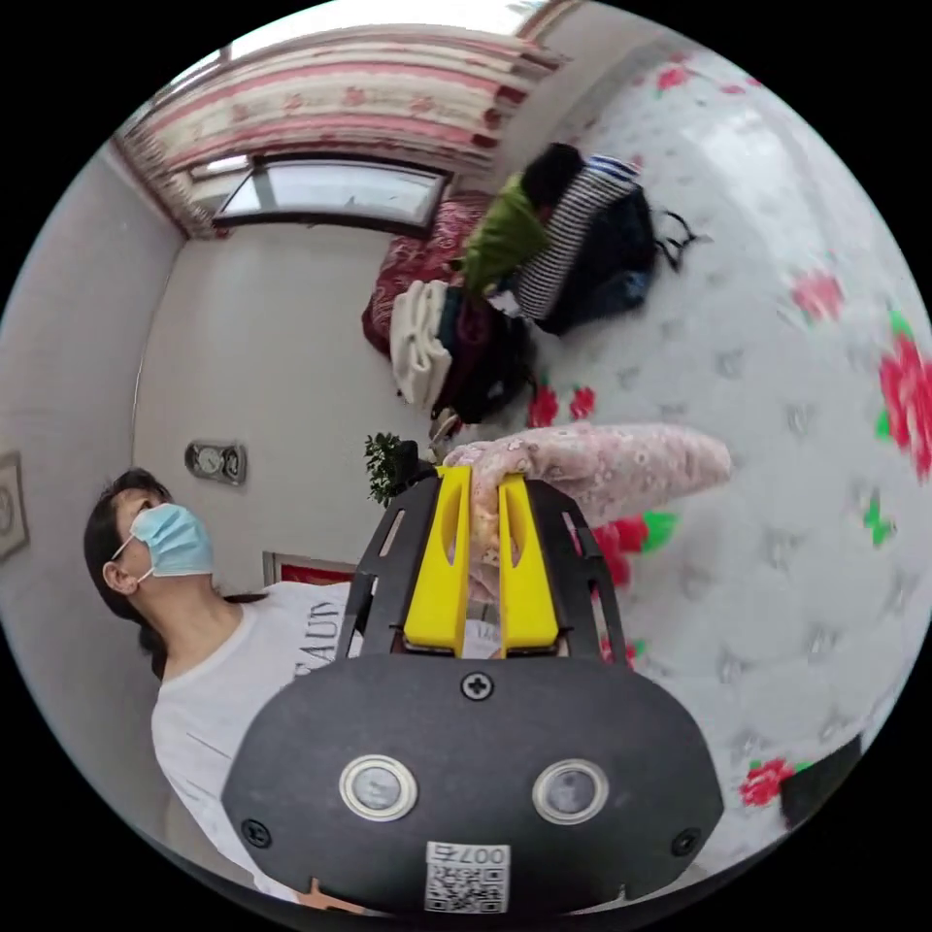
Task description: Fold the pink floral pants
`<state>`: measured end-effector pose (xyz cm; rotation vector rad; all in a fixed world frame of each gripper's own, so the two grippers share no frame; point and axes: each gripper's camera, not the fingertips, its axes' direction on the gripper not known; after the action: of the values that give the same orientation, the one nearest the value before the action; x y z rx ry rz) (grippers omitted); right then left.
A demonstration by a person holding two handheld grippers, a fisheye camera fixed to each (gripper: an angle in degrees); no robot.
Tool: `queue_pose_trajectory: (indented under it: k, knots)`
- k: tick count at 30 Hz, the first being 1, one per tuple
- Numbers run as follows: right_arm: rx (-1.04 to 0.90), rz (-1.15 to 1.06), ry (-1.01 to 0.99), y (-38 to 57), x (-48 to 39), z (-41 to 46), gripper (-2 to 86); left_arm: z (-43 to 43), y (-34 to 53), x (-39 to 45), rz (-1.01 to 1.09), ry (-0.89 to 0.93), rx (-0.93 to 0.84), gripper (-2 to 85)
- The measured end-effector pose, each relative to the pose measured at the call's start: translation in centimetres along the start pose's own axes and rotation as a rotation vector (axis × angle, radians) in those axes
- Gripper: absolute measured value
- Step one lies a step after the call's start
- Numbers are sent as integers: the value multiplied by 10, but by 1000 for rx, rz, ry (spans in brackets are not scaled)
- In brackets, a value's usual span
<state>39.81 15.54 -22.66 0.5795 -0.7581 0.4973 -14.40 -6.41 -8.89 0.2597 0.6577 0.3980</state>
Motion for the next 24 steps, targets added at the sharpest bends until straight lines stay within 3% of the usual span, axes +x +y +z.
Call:
queue_pose_trajectory:
  k: [5, 7, 11, 14, 16, 18, 22, 24]
  knots:
    - [31, -356, -32, -135, -166, 52, 27, -147, -84, 93, 253, -102, 232, 65]
    - [51, -450, -55, -175, -216, 80, 29, -220, -109, 134, 343, -230, 334, 66]
    - [35, -533, -83, -266, -278, 182, 36, -300, -140, 130, 258, -368, 427, 78]
    - [31, -444, -6, -320, -259, 271, 41, -337, -142, 58, -41, -685, 443, 120]
    - [22, -346, 97, -335, -223, 315, 43, -338, -120, 18, -160, -803, 442, 132]
    - [23, -252, 147, -321, -165, 343, 42, -325, -86, -6, -164, -841, 457, 133]
    - [8, -265, 224, -248, -98, 334, 36, -237, 5, -42, -83, -944, 332, 119]
    - [-53, -289, 404, -171, -54, 320, 31, -178, 46, -61, -78, -980, 232, 116]
